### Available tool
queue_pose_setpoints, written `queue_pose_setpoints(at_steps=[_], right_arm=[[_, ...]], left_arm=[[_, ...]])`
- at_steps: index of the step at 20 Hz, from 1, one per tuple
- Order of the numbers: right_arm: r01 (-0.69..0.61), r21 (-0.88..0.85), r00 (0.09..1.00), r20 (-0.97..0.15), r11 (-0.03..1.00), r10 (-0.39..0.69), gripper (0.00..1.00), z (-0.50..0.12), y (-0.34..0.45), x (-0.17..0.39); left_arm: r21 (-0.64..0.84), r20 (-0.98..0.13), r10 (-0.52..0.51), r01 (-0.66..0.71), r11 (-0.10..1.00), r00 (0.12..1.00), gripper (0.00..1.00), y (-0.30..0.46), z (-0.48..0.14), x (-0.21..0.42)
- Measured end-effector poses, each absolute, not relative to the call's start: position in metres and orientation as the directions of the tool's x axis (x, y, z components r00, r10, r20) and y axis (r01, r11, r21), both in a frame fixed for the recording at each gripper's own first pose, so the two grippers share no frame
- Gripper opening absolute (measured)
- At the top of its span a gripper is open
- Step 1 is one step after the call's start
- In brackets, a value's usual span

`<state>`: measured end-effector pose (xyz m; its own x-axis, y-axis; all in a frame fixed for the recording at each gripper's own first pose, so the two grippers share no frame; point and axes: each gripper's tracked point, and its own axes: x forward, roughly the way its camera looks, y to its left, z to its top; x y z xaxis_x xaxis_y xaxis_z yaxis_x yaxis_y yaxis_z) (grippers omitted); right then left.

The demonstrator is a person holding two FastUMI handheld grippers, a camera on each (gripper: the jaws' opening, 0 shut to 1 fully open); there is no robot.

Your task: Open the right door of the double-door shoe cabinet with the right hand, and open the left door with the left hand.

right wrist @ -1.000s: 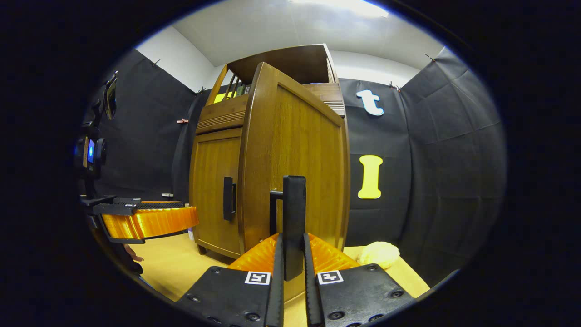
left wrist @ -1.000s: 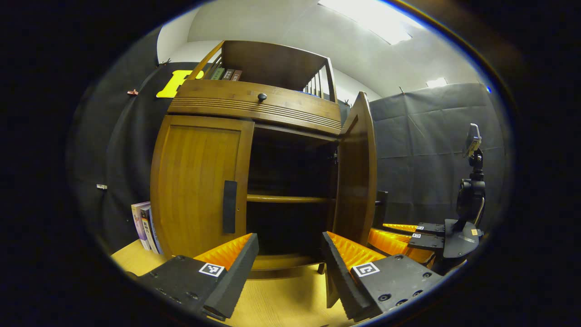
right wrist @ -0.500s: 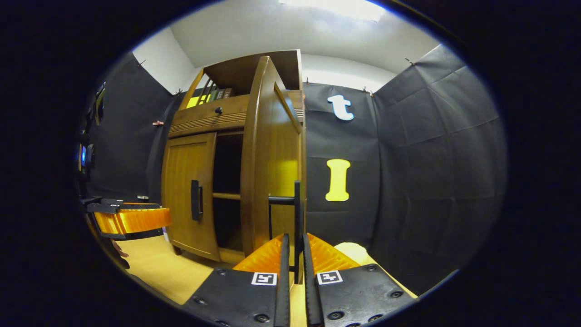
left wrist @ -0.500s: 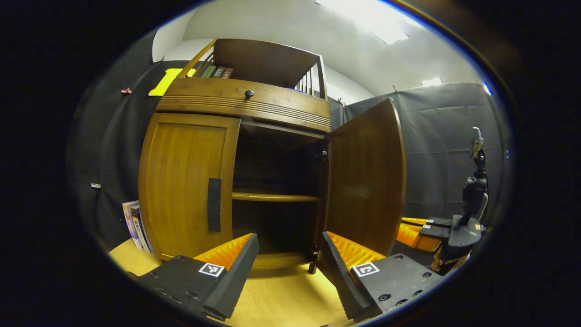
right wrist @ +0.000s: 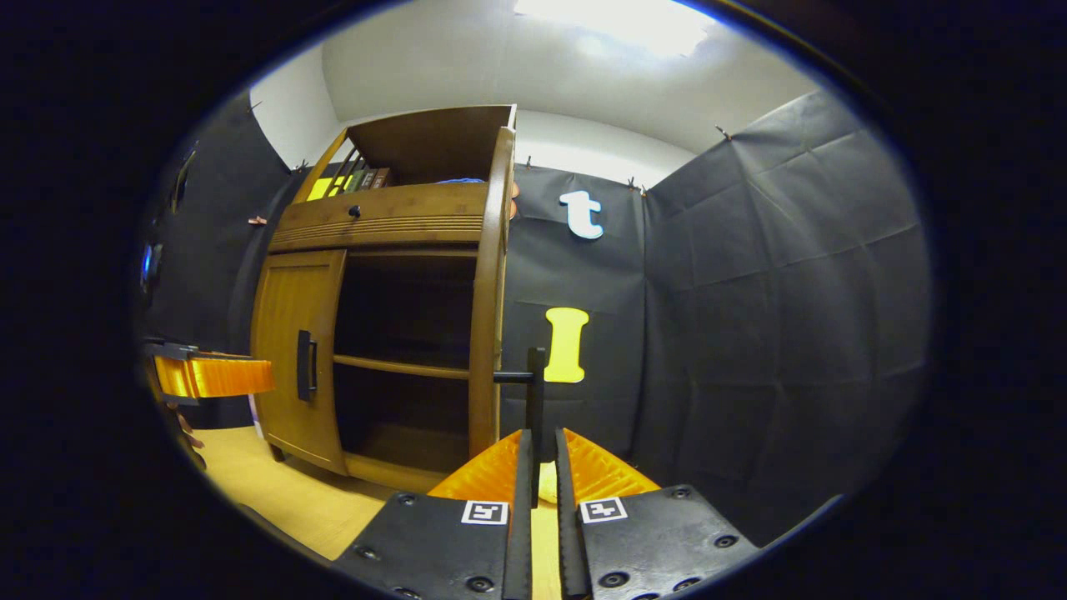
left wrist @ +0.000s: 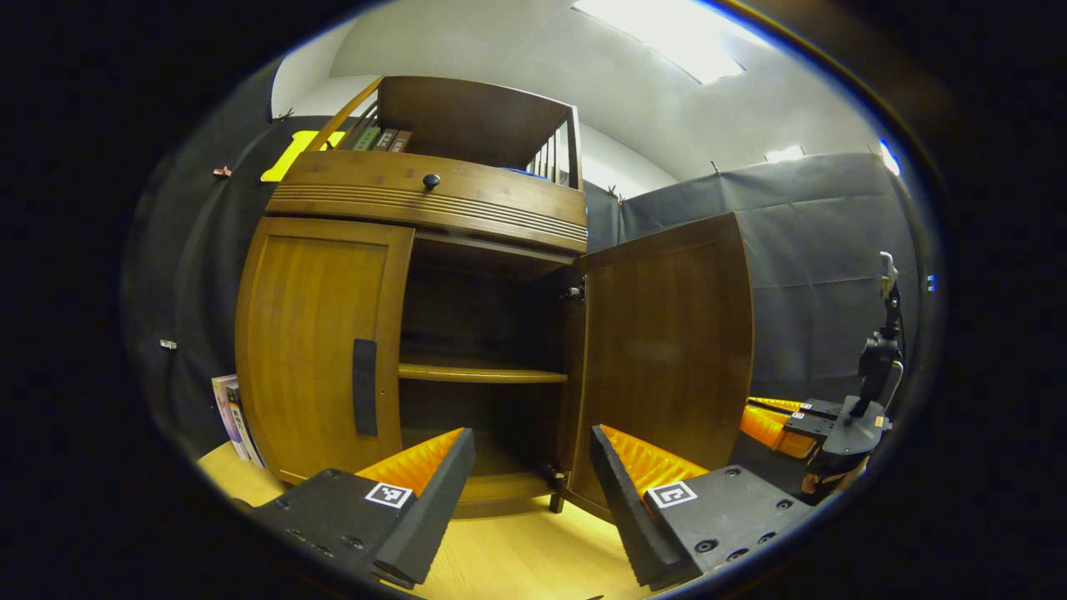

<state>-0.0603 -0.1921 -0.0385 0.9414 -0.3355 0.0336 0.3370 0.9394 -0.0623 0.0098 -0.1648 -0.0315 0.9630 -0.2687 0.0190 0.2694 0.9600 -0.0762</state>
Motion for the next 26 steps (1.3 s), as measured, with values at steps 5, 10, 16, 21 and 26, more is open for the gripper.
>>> queue_pose_setpoints(at_steps=[5, 10, 16, 21, 26], right_arm=[[0.471, -0.132, 0.882, 0.064, 0.872, -0.467, 0.24, -0.031, -0.258, -0.086], [0.619, -0.12, 0.786, 0.102, 0.776, -0.61, 0.58, -0.021, -0.303, -0.133], [0.612, -0.107, 0.791, 0.117, 0.784, -0.601, 0.77, -0.02, -0.242, -0.168], [0.409, -0.128, 0.909, 0.142, 0.903, -0.392, 0.8, -0.008, -0.138, -0.132], [0.215, -0.037, 0.976, 0.037, 0.976, -0.214, 0.86, -0.015, -0.08, -0.096]], left_arm=[[-0.078, 0.012, -0.284, 0.284, 0.956, 0.959, 0.87, -0.176, -0.033, 0.005], [-0.071, 0.015, -0.301, 0.302, 0.951, 0.953, 0.87, -0.179, -0.033, 0.002], [-0.069, 0.001, -0.257, 0.256, 0.964, 0.966, 0.87, -0.147, -0.042, 0.012], [-0.047, 0.029, -0.132, 0.133, 0.99, 0.991, 0.89, -0.089, -0.039, 0.035], [0.004, 0.068, -0.066, 0.066, 0.998, 0.996, 0.88, -0.05, -0.029, 0.075]])
